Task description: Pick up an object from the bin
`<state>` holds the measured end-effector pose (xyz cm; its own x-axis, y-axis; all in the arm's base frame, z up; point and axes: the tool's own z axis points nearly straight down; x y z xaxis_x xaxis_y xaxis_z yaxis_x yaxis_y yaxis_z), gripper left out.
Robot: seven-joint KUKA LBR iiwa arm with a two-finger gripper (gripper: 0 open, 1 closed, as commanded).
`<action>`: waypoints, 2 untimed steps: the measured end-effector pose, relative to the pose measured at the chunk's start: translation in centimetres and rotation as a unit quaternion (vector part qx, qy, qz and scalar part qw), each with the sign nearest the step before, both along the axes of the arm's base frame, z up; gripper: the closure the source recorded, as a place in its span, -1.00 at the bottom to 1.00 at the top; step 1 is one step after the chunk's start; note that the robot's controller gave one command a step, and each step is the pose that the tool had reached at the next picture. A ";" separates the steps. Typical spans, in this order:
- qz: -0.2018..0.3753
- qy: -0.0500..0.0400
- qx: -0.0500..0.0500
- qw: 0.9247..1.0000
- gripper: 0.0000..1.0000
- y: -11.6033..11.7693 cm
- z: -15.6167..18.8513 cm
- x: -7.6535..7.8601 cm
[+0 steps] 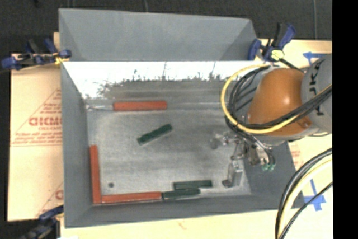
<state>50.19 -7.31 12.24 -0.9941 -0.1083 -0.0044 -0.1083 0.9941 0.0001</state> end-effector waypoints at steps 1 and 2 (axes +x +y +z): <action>0.009 0.004 0.000 1.000 -1.00 2.5 0.1 -2.5; 0.076 0.000 -0.001 0.997 -1.00 3.2 -2.4 -1.8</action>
Offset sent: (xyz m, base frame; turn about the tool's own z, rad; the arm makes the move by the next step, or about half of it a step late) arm -0.0152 0.0366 -0.0524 -0.2525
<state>48.40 -4.13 9.79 -0.9663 -0.2574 -0.0047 -0.2574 0.9663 -0.0024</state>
